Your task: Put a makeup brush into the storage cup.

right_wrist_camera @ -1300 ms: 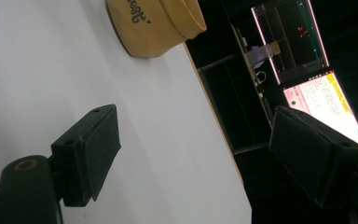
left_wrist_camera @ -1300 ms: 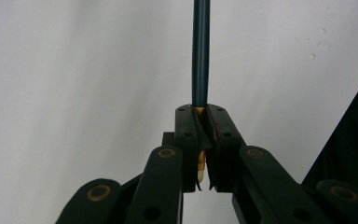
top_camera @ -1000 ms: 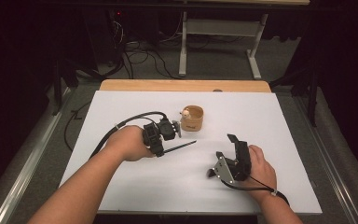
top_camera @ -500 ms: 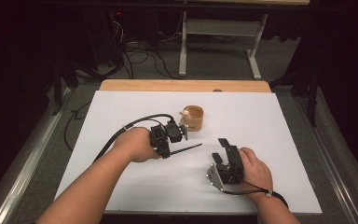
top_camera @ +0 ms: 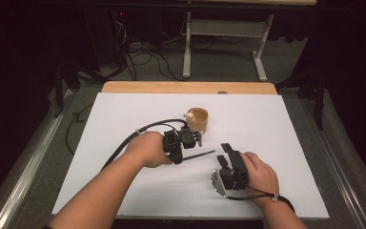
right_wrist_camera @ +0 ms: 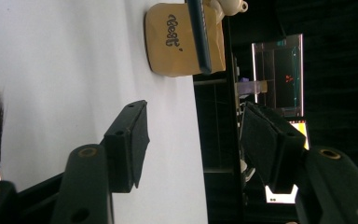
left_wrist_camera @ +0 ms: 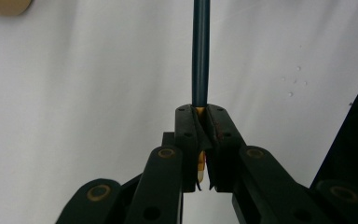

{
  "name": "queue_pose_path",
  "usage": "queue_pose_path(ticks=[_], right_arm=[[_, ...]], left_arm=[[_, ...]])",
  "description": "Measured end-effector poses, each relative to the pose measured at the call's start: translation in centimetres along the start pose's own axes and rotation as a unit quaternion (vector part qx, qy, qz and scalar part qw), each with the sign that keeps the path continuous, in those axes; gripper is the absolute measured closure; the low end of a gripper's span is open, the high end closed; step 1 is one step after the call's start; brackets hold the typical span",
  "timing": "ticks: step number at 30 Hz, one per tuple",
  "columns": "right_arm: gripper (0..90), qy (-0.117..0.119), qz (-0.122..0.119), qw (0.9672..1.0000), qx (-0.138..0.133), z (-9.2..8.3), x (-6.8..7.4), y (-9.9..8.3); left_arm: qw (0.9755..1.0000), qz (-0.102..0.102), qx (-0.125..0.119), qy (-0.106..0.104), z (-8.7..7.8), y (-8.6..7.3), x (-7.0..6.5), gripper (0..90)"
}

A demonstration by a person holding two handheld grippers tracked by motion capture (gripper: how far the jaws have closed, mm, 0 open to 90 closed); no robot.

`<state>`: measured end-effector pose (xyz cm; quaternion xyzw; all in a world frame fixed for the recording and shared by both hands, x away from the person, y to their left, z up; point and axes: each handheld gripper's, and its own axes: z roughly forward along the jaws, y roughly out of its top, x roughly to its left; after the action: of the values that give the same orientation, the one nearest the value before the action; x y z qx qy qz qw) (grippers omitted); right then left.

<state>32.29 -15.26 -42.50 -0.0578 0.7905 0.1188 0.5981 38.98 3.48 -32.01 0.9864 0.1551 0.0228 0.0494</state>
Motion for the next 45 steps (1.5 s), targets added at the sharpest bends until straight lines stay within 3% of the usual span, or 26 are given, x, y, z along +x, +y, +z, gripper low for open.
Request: queue_pose_path(ticks=[6, 7, 17, 45], right_arm=[[51.2, -0.004, -0.016, 0.9998, -0.009, -0.2, 0.2, 0.2], [53.9, -0.003, -0.027, 0.9996, -0.009, -0.2, 0.2, 0.3], [62.8, 0.007, -0.030, 0.9993, -0.020, -0.4, 0.1, 0.6], [80.7, 0.018, -0.073, 0.9967, -0.033, -0.5, 0.3, 0.9]], left_arm=[[1.0000, 0.003, 0.002, -0.001, 0.3, 0.3, -0.2, 84.0], [1.0000, 0.004, 0.005, -0.001, 0.3, 0.4, -0.2, 84.0], [0.9999, 0.011, 0.009, -0.003, 0.7, 0.8, -0.4, 84.0], [0.9998, 0.011, 0.016, -0.007, 0.9, 2.3, -0.7, 84.0]])
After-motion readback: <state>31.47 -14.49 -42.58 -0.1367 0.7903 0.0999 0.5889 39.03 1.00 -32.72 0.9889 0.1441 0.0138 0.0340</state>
